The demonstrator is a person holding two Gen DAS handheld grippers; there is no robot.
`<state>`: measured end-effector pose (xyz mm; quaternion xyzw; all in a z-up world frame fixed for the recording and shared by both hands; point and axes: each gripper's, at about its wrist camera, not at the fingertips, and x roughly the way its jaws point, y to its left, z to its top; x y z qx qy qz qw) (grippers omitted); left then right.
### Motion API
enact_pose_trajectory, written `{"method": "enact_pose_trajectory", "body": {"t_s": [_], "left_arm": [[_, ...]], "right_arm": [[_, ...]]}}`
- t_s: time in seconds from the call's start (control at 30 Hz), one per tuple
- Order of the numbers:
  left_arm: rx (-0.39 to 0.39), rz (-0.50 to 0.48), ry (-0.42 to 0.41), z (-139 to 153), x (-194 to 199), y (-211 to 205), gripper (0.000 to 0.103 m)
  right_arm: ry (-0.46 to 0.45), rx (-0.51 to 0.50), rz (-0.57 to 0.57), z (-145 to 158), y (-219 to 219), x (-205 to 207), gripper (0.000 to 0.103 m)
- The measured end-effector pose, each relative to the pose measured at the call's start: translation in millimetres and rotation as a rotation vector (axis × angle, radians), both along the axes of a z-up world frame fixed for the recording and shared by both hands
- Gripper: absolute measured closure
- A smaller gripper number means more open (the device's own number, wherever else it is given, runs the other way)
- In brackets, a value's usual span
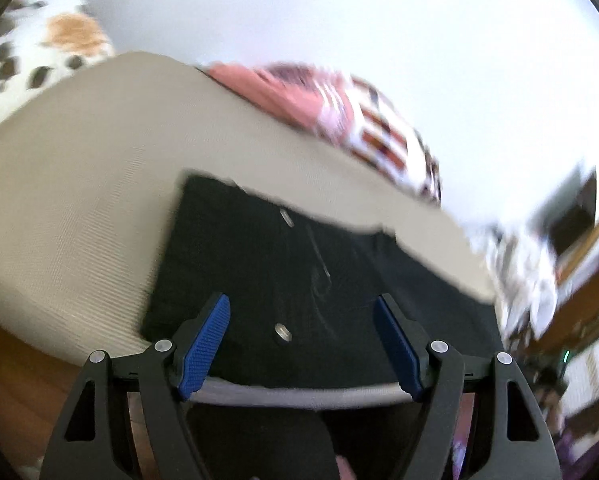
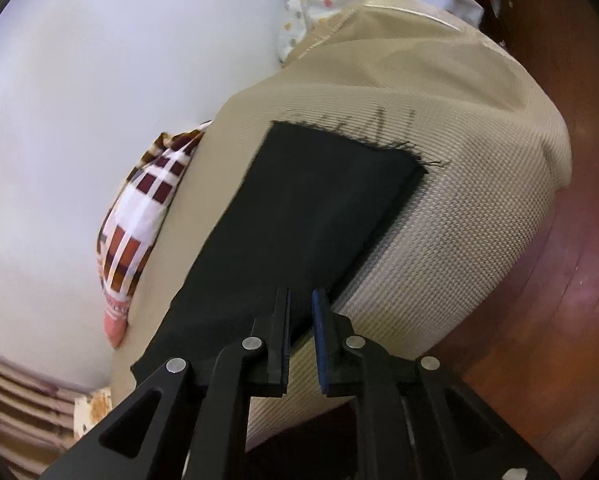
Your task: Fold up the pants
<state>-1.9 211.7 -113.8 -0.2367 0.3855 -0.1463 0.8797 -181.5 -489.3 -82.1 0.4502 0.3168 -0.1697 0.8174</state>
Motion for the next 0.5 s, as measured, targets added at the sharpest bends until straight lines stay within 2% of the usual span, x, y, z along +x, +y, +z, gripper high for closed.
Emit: {"method": "enact_pose_trajectory", "body": {"t_s": [0.03,0.13,0.23,0.33,0.4,0.47,0.5], "left_arm": [[0.027,0.047,0.001,4,1,15,0.028],[0.106,0.058,0.073,-4,17,39,0.030],[0.072,0.022,0.149,-23,35,52,0.035],[0.027,-0.027,0.158,-32,47,53,0.037],[0.029,-0.060,0.162,-36,58,48,0.038],[0.013,-0.105,0.181,-42,67,42,0.052],[0.016,-0.128,0.189,-45,69,38,0.071]], "right_arm": [[-0.013,-0.001,0.015,5,5,2,0.090],[-0.069,0.006,0.110,17,26,18,0.090],[-0.079,-0.027,0.230,27,60,45,0.090],[-0.057,-0.088,0.351,31,99,70,0.090],[-0.051,-0.094,0.408,29,118,79,0.090],[-0.046,-0.084,0.447,26,132,86,0.090],[-0.041,-0.081,0.466,24,140,90,0.090]]}}
